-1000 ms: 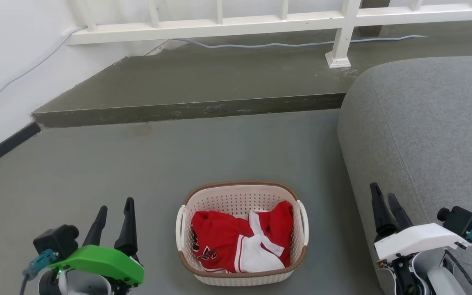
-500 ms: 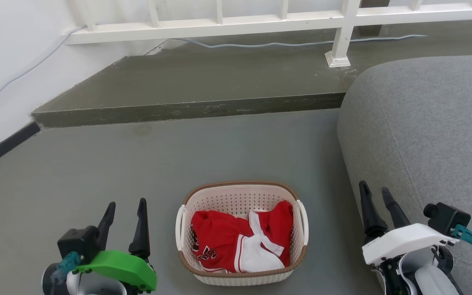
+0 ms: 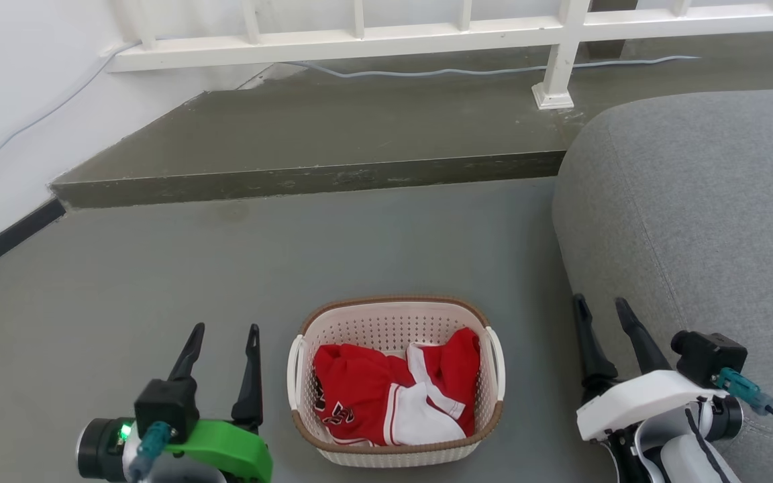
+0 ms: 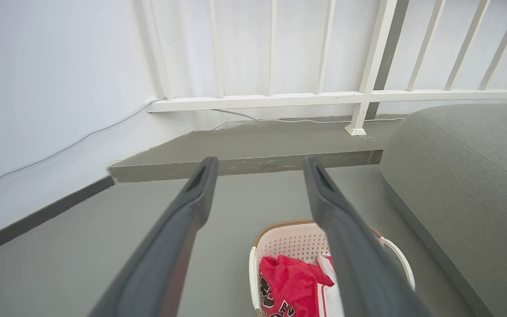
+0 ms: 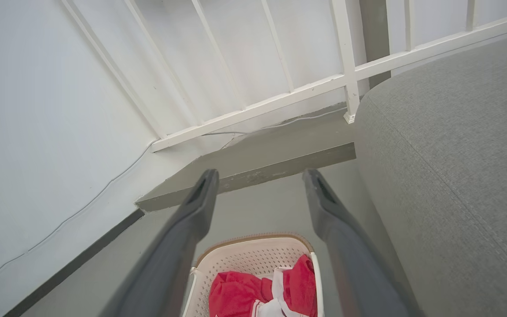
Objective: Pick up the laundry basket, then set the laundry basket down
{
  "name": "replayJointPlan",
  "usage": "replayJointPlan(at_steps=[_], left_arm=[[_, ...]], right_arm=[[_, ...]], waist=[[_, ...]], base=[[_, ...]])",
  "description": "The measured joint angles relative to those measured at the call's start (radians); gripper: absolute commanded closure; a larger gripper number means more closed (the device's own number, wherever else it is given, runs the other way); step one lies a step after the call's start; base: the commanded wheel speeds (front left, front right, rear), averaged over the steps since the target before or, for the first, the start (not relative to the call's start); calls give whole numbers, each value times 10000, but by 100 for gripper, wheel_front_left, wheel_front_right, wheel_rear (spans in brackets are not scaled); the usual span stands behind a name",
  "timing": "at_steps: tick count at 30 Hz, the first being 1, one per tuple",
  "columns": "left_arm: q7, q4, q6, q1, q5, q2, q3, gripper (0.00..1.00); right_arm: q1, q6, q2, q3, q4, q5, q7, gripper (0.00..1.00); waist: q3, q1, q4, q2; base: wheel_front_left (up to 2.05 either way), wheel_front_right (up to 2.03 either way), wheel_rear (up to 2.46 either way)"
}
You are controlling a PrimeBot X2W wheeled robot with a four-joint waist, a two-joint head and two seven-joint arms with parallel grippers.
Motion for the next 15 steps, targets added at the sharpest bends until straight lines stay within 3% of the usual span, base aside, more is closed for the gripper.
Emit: replayJointPlan(at_steps=[15], left_arm=[[-462,-153,221,149,1285,-6,-240,0]], right_arm=[[22,-178,-27,422,-215,-1636,-426,0]], waist=[[6,0,6,0]], base=[[0,0,0]])
